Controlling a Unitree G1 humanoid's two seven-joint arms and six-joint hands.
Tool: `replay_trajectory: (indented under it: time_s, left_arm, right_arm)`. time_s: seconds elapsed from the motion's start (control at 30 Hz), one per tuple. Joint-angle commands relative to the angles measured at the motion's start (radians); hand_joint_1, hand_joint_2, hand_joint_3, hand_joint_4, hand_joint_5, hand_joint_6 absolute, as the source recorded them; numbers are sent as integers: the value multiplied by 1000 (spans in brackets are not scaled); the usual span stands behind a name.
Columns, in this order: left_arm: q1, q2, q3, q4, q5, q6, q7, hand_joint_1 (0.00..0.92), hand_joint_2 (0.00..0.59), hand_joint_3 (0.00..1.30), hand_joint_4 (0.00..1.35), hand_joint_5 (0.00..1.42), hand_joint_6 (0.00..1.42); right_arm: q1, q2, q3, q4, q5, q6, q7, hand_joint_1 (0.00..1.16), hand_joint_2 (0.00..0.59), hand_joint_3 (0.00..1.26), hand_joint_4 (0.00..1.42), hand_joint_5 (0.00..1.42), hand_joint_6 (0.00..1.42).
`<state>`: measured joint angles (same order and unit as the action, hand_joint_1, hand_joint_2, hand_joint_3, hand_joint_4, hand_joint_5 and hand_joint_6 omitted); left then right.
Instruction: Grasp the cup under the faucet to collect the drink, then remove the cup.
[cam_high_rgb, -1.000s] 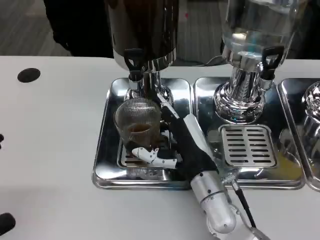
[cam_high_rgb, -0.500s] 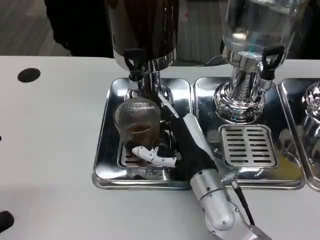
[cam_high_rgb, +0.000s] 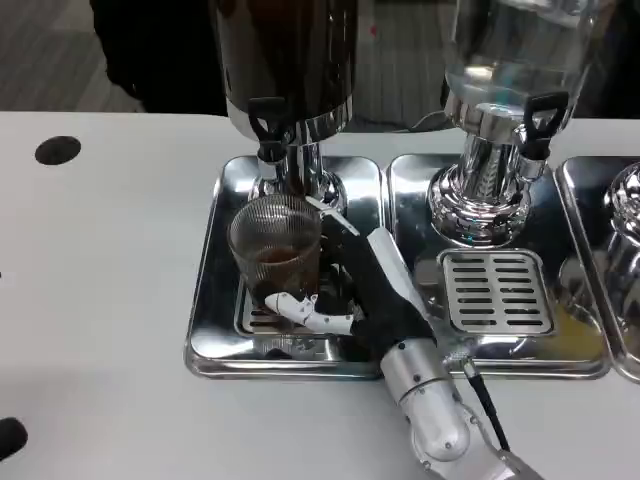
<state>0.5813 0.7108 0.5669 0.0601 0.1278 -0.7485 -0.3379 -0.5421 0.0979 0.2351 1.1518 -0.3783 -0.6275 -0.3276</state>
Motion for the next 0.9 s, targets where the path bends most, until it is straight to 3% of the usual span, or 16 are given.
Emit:
replay_trajectory:
  time_s: [0.03, 0.37, 0.9]
  left_arm:
    - [0, 10, -6, 2, 4, 5, -9, 0, 1, 0, 0, 0, 0]
    - [0, 6, -9, -5, 1, 9, -9, 0, 2, 0, 0, 0, 0]
    - [-13, 5, -23, -18, 4, 28, -6, 0, 2, 0, 0, 0, 0]
  right_arm:
    - [-7, 29, -2, -5, 15, 8, -10, 906, 190, 249, 275, 319, 331]
    - [17, 24, -6, -23, 29, -4, -14, 900, 194, 324, 342, 403, 397]
    - [70, 11, 0, -94, 21, -23, -18, 898, 194, 330, 362, 423, 424]
